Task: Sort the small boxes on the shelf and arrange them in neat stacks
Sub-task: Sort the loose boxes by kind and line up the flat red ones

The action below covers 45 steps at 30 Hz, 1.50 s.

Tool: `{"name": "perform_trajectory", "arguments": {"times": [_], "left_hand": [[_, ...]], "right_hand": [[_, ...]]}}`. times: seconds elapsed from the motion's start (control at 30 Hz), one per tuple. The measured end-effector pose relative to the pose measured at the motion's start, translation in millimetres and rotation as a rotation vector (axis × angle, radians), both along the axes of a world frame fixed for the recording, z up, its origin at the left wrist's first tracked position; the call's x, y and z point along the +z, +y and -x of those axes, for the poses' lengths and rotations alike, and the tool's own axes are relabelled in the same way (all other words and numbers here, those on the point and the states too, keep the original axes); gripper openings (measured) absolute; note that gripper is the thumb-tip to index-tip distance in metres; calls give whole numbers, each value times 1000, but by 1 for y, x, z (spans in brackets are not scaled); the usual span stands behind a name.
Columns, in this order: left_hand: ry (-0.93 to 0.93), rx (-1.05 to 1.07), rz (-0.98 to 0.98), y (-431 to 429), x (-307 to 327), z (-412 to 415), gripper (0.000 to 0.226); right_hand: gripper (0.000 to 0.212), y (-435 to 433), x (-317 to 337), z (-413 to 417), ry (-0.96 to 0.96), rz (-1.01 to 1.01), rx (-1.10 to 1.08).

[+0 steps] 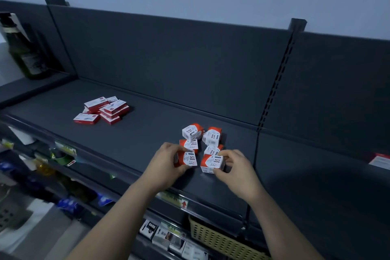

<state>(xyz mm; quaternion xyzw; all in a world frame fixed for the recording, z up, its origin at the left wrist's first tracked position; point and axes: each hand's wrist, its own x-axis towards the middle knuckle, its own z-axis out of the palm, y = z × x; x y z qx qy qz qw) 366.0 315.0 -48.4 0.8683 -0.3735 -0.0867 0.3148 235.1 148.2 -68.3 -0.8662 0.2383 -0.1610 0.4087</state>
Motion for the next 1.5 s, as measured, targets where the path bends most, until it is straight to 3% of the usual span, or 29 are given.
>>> {"name": "perform_trajectory", "arguments": {"times": [0.4, 0.7, 0.83, 1.17, 1.5], "left_hand": [[75, 81, -11, -22, -8, -26, 45], [32, 101, 47, -42, -9, -29, 46], [-69, 95, 75, -50, -1, -30, 43], [-394, -127, 52, -91, 30, -16, 32], [-423, -520, 59, -132, 38, 53, 39]], "right_hand": [[43, -24, -6, -30, 60, 53, 20], [44, -37, -5, -43, 67, 117, 58], [52, -39, 6, -35, 48, 169, 27], [46, -40, 32, 3, 132, 431, -177], [42, -20, 39, 106, 254, 465, -548]]}}
